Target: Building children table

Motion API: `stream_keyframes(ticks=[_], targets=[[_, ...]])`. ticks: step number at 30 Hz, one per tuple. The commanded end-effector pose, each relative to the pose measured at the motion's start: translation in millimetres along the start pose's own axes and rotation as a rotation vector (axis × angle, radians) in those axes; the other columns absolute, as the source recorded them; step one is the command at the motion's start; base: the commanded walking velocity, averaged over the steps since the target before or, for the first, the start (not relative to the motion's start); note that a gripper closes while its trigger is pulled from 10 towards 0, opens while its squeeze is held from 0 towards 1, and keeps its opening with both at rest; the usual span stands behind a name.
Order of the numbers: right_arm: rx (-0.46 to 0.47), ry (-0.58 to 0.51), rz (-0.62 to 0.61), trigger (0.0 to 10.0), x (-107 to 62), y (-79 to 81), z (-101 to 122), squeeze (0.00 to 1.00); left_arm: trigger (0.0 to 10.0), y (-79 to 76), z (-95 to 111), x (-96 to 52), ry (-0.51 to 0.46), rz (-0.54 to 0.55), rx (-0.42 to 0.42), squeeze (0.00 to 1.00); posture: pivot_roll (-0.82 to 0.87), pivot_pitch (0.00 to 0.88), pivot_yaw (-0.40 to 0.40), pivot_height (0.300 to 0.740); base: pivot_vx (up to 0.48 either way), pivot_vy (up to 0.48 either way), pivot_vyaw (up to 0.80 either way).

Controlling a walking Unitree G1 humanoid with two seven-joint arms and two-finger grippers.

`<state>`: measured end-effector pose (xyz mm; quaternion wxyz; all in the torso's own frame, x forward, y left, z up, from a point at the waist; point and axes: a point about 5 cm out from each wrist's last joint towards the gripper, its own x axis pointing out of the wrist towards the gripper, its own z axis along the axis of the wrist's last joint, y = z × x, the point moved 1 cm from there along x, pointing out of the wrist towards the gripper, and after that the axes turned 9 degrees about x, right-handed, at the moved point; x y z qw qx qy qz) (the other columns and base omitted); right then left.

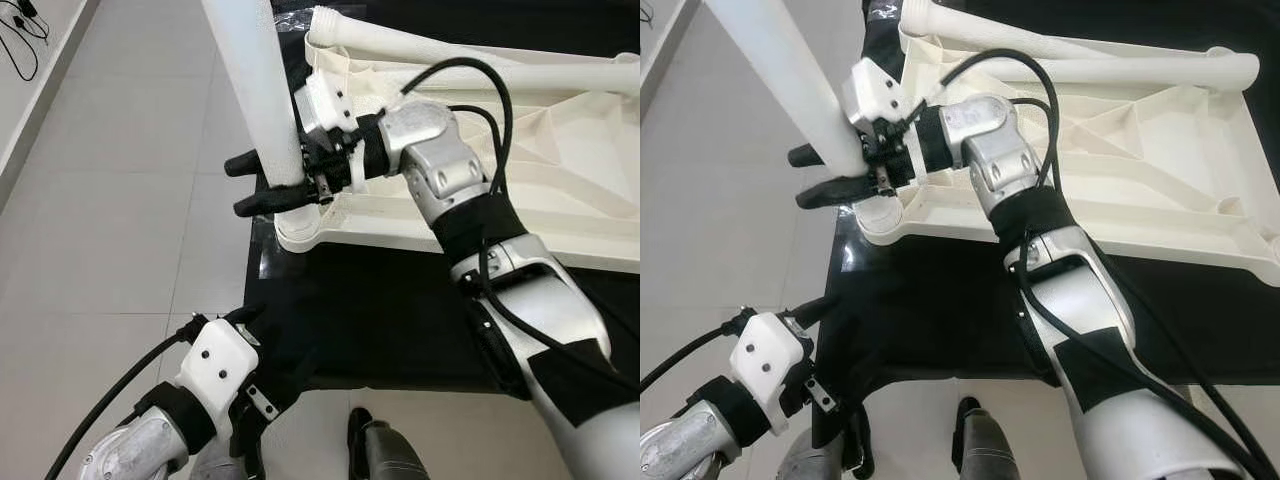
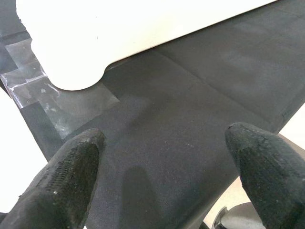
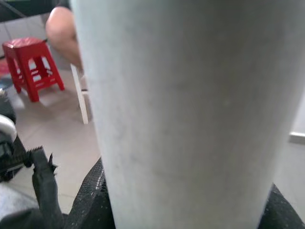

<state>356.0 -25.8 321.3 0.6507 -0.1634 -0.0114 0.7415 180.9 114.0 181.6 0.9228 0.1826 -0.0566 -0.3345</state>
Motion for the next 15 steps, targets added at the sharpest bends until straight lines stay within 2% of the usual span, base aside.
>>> stream_keyframes(ticks=[1,12,15], targets=[[0.199,0.055,-0.005,10.0,5.8,3.5,-43.5,0.00,10.0,-4.9,-4.2,-1.0,0.015,-0.013,-0.019,0.00,0.05,0.381,-0.049,0.740,0.000,0.000,0.00],[0.258,-0.016,-0.119,10.0,1.3,-1.1,-54.8,0.00,10.0,-3.9,-4.6,-1.3,0.015,-0.011,-0.017,0.00,0.05,0.385,-0.042,0.740,0.000,0.000,0.00],[0.277,-0.071,-0.148,10.0,-1.4,-1.5,-57.0,0.00,10.0,-3.3,-4.8,-1.4,0.016,-0.014,-0.015,0.00,0.05,0.385,-0.040,0.740,0.000,0.000,0.00]])
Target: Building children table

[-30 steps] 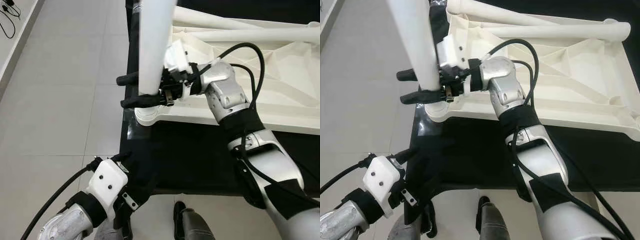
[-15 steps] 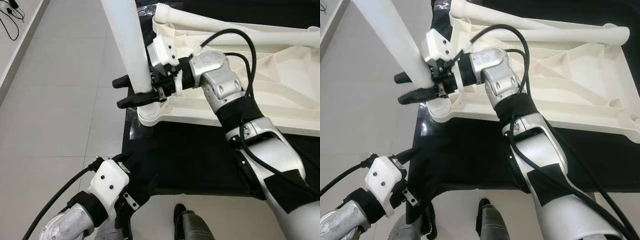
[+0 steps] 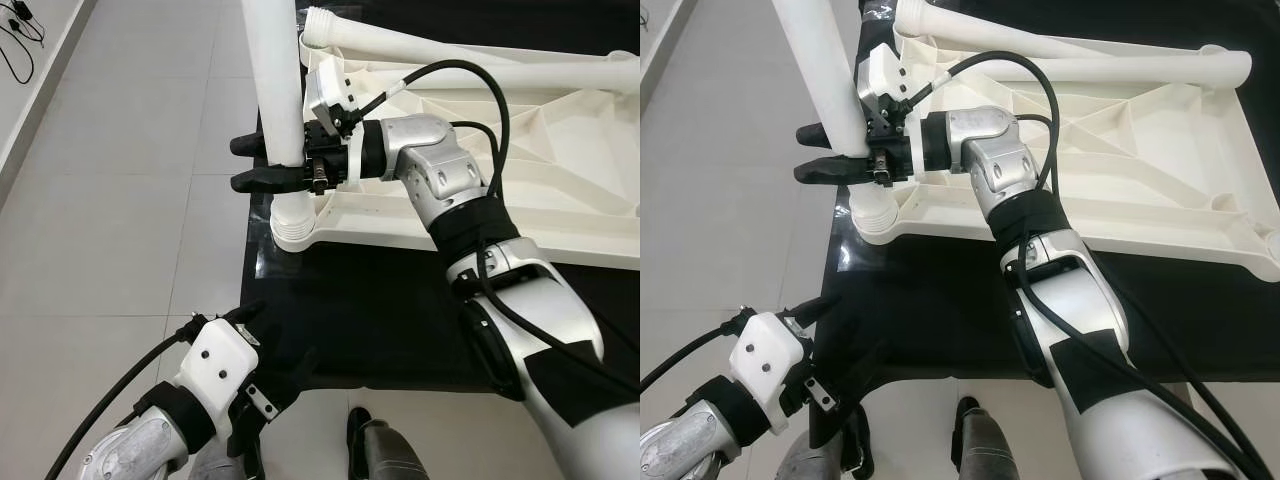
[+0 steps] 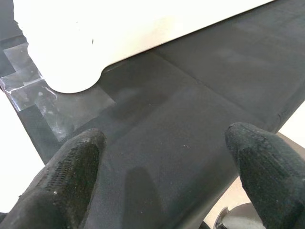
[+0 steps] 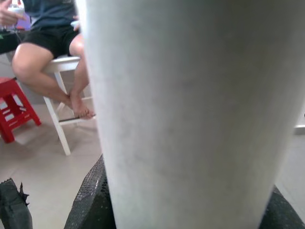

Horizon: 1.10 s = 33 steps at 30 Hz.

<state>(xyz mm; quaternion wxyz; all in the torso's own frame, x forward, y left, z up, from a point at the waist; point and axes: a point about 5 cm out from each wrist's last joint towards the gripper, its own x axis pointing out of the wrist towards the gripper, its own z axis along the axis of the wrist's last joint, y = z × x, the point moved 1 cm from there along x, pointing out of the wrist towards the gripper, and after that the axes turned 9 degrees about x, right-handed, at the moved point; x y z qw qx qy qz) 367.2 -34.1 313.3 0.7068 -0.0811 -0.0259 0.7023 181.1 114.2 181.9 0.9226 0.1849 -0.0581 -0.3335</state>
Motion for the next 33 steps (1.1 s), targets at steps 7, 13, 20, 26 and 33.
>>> stream_keyframes(ticks=[7,13,20,26,33], targets=[[0.192,-0.002,-0.034,10.0,-5.2,4.7,-52.7,0.00,10.0,-2.9,-5.4,-1.5,0.020,-0.017,-0.016,0.00,0.06,0.385,-0.036,0.740,0.000,0.000,0.00],[0.149,0.050,-0.040,10.0,-3.1,10.2,-63.1,0.00,10.0,-2.4,-5.7,-1.4,0.021,-0.017,-0.014,0.00,0.05,0.384,-0.034,0.740,0.000,0.000,0.00],[0.127,0.109,-0.142,10.0,-5.5,6.9,-69.7,0.00,10.0,-2.9,-6.1,-0.8,0.020,-0.017,-0.013,0.00,0.05,0.382,-0.043,0.740,0.000,0.000,0.00],[0.213,0.141,-0.394,10.0,-13.9,2.8,-85.6,0.00,10.0,-3.8,-7.1,-0.4,0.022,-0.015,-0.011,0.00,0.03,0.375,-0.065,0.740,0.000,0.000,0.00],[0.308,0.130,-1.129,10.0,-37.0,87.6,-137.3,0.00,10.0,3.5,-10.5,-2.9,0.032,0.061,0.003,0.00,0.04,0.342,-0.057,0.740,0.000,0.000,0.00]])
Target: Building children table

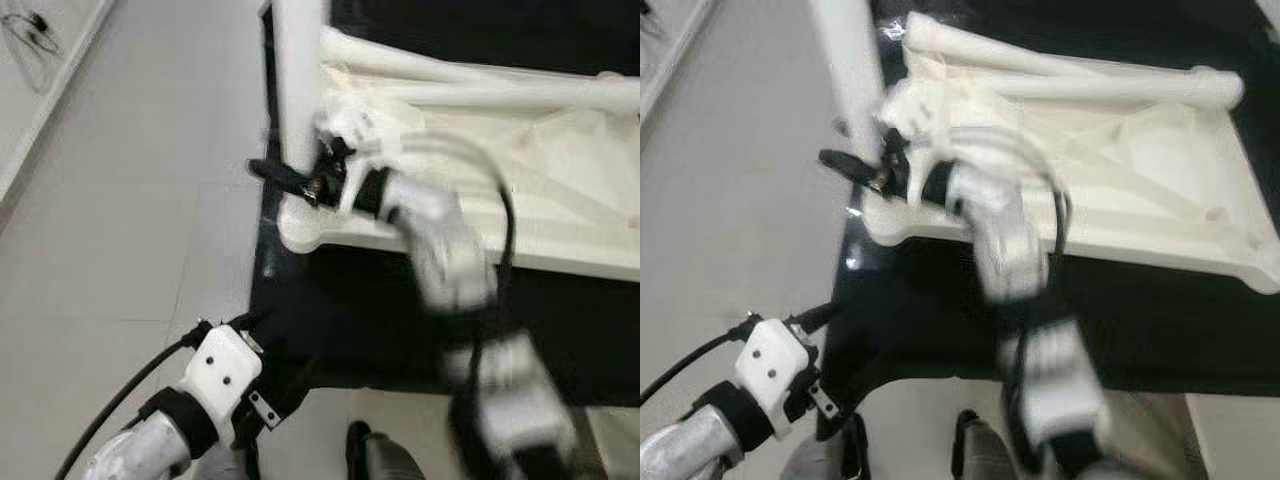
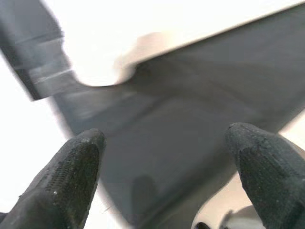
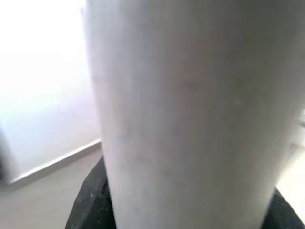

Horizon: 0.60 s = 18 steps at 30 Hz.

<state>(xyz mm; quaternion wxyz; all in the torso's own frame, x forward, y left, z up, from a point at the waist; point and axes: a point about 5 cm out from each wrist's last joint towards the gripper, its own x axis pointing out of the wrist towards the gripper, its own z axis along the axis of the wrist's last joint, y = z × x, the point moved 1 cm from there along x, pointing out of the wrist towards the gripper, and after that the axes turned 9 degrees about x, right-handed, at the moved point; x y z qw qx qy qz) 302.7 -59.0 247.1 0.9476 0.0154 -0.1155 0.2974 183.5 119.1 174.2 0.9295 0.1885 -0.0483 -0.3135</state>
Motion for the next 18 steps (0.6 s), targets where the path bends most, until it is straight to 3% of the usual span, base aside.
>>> stream_keyframes(ticks=[1,3,4,13,14,15,16,18], targets=[[0.055,0.368,-0.207,10.0,-34.0,-7.3,-75.5,0.00,10.0,5.6,-2.0,-1.6,0.004,0.041,0.009,0.00,0.04,0.330,-0.048,0.740,0.000,0.000,0.00],[0.055,0.346,-0.220,10.0,-28.5,-3.3,-75.4,0.00,10.0,11.4,-2.8,-1.3,0.005,0.062,0.023,0.00,0.05,0.317,-0.044,0.740,0.000,0.000,0.00],[0.056,0.324,-0.241,10.0,-15.5,0.4,-71.3,0.00,10.0,22.2,-4.7,-0.6,0.009,0.101,0.038,0.00,0.05,0.300,-0.040,0.740,0.000,0.000,0.00],[0.091,0.312,-0.294,10.0,-1.3,-5.1,-69.6,0.00,10.0,52.7,5.1,-1.6,-0.030,0.214,0.068,0.00,0.07,0.247,-0.035,0.740,0.000,0.000,0.00],[0.102,0.319,-0.320,10.0,-4.8,-4.6,-69.3,0.00,10.0,62.1,13.0,0.1,-0.060,0.235,0.082,0.00,0.08,0.234,-0.031,0.740,0.000,0.000,0.00],[0.102,0.319,-0.320,10.0,-4.8,-4.6,-69.3,0.00,10.0,62.1,13.0,0.1,-0.060,0.235,0.082,0.00,0.08,0.234,-0.031,0.740,0.000,0.000,0.00],[0.114,0.327,-0.340,10.0,-8.1,-5.1,-70.9,0.00,10.0,73.2,31.5,6.7,-0.133,0.228,0.094,0.00,0.08,0.219,-0.021,0.740,0.000,0.000,0.00],[0.119,0.330,-0.345,10.0,-8.8,-5.3,-72.0,0.00,10.0,77.5,41.1,10.3,-0.171,0.217,0.095,0.00,0.08,0.219,-0.021,0.740,0.000,0.000,0.00]])
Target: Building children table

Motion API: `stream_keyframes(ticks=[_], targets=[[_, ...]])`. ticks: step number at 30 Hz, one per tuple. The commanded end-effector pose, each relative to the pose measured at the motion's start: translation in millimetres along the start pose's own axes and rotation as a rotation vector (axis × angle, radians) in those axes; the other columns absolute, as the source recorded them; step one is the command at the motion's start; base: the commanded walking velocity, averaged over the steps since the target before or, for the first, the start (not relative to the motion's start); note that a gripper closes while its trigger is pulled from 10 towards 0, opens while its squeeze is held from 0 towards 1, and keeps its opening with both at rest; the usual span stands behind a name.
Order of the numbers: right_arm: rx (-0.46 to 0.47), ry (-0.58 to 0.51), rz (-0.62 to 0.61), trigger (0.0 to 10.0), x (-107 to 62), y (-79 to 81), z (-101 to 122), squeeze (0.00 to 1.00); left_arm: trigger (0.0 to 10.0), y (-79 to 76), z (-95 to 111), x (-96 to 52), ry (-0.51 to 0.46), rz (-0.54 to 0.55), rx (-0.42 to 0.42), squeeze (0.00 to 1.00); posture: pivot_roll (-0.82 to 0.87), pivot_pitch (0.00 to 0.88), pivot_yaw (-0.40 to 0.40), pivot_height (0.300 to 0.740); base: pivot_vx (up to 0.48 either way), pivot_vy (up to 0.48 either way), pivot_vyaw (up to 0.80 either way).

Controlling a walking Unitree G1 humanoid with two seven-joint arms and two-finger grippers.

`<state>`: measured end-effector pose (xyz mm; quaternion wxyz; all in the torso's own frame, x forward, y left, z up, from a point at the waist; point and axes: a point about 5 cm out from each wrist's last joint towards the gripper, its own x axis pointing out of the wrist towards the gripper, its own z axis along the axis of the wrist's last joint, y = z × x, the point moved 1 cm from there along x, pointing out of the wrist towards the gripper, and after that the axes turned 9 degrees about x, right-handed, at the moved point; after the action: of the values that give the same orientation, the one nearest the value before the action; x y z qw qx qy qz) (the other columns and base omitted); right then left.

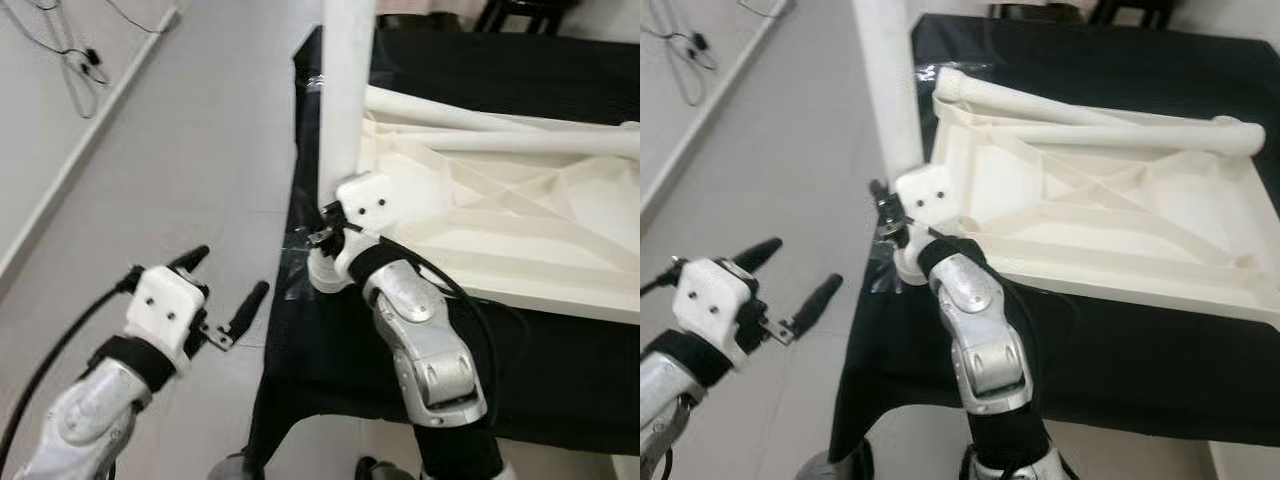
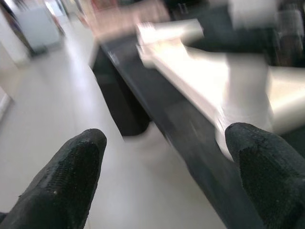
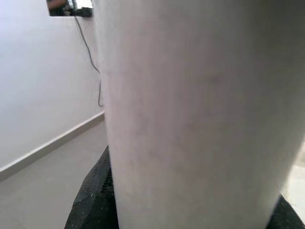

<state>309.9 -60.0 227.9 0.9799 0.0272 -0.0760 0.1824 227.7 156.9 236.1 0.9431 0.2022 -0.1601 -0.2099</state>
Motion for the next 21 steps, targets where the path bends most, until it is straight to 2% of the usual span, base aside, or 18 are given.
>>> stream_keyframes(ticks=[1,2,3,5,6,8,9,11,13,15,16,17,18,21], targets=[[0.073,0.267,-0.104,10.0,-5.2,-3.9,-52.3,0.00,10.0,1.8,5.0,0.7,-0.012,-0.025,-0.009,0.00,0.08,0.219,-0.021,0.740,0.000,0.000,0.00],[0.078,0.270,-0.107,10.0,-5.4,-3.0,-54.0,0.00,10.0,5.2,16.1,9.3,-0.065,-0.053,-0.022,0.00,0.08,0.203,-0.009,0.740,0.000,0.000,0.00],[0.078,0.270,-0.107,10.0,-5.4,-3.0,-54.0,0.00,10.0,5.2,16.1,9.3,-0.065,-0.053,-0.022,0.00,0.08,0.203,-0.009,0.740,0.000,0.000,0.00],[0.093,0.275,-0.113,10.0,-4.2,0.8,-57.6,0.00,10.0,10.3,43.1,27.7,-0.188,-0.148,-0.048,0.00,0.07,0.186,0.012,0.740,0.000,0.000,0.00],[0.093,0.275,-0.113,10.0,-4.2,0.8,-57.6,0.00,10.0,10.3,43.1,27.7,-0.188,-0.148,-0.048,0.00,0.07,0.186,0.012,0.740,0.000,0.000,0.00],[0.105,0.275,-0.120,10.0,-2.0,2.8,-60.1,0.00,10.0,14.2,65.8,41.4,-0.280,-0.228,-0.075,0.00,0.08,0.180,0.023,0.740,0.000,0.000,0.00],[0.105,0.275,-0.120,10.0,-2.0,2.8,-60.1,0.00,10.0,14.2,65.8,41.4,-0.280,-0.228,-0.075,0.00,0.08,0.180,0.023,0.740,0.000,0.000,0.00],[0.113,0.272,-0.131,10.0,0.2,3.8,-62.2,0.00,10.0,17.9,81.4,54.6,-0.343,-0.303,-0.125,0.00,0.08,0.168,0.034,0.740,0.000,0.000,0.00],[0.120,0.266,-0.135,10.0,1.0,4.8,-62.8,0.00,10.0,19.8,89.1,65.7,-0.366,-0.364,-0.169,0.00,0.08,0.163,0.041,0.740,0.000,0.000,0.00],[0.120,0.266,-0.135,10.0,1.0,4.8,-62.8,0.00,10.0,19.8,89.1,65.7,-0.366,-0.364,-0.169,0.00,0.08,0.163,0.041,0.740,0.000,0.000,0.00],[0.126,0.260,-0.132,10.0,1.2,6.6,-62.4,0.00,10.0,20.6,90.0,73.7,-0.361,-0.397,-0.210,1.00,0.08,0.160,0.048,0.740,0.000,0.000,0.00],[0.131,0.254,-0.127,10.0,1.7,8.8,-61.5,0.00,10.0,22.1,91.5,82.5,-0.354,-0.423,-0.253,1.00,0.07,0.161,0.056,0.740,0.000,0.000,0.00],[0.131,0.254,-0.127,10.0,1.7,8.8,-61.5,0.00,10.0,22.1,91.5,82.5,-0.354,-0.423,-0.253,1.00,0.07,0.161,0.056,0.740,0.000,0.000,0.00],[0.146,0.233,-0.118,10.0,3.3,13.7,-57.1,0.00,10.0,24.7,93.0,107.8,-0.308,-0.431,-0.278,1.00,0.07,0.161,0.065,0.740,0.000,0.000,0.00]])
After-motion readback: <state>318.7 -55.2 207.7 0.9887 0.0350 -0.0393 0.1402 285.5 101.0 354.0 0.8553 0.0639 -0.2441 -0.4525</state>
